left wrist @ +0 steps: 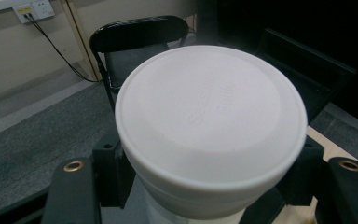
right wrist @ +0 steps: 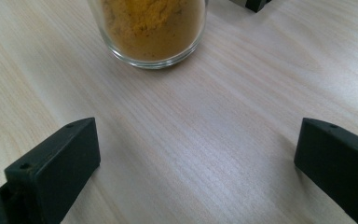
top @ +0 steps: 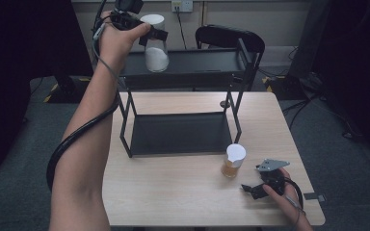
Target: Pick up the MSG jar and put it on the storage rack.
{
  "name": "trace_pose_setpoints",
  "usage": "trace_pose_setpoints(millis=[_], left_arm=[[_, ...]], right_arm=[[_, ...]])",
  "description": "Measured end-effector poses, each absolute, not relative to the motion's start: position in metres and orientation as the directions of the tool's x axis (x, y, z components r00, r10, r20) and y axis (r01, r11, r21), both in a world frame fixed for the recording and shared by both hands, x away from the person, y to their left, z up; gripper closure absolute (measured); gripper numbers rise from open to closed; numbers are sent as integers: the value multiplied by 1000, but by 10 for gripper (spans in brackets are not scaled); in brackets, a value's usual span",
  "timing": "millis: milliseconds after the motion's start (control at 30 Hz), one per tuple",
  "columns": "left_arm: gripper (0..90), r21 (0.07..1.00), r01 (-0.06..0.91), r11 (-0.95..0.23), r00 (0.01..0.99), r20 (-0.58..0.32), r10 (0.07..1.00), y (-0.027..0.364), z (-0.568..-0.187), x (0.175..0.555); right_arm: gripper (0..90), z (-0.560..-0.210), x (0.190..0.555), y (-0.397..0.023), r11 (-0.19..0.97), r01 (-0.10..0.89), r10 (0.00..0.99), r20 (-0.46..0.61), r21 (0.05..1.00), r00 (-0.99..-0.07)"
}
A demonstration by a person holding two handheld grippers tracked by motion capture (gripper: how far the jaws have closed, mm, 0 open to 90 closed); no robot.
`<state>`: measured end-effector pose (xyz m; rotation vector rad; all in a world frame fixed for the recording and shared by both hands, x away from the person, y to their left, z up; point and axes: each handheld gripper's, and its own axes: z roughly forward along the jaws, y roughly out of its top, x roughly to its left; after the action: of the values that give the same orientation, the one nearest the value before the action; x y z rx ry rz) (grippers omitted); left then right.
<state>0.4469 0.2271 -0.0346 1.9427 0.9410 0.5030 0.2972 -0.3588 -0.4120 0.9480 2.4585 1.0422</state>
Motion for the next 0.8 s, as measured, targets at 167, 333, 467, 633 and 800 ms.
trace_pose_setpoints(millis=[167, 333, 467, 633, 800], left_arm=[[341, 854, 419, -308, 622, -23, 783, 226, -39, 454], [341, 851, 428, -305, 620, -32, 784, 226, -43, 460], [340, 854, 426, -297, 623, -39, 781, 226, -46, 461], [339, 853, 419, -312, 627, -23, 779, 222, -46, 460], [338, 853, 418, -313, 621, -17, 784, 219, -46, 458]], right_arm=[[0, -412, 297, -359, 518, 456, 678, -23, 724, -735], [0, -412, 297, -359, 517, 455, 678, -23, 725, -735], [0, -412, 297, -359, 517, 456, 678, -23, 724, -734], [0, -412, 297, -359, 517, 455, 678, -23, 725, -734], [0, -412, 297, -359, 517, 455, 678, -23, 724, -734]])
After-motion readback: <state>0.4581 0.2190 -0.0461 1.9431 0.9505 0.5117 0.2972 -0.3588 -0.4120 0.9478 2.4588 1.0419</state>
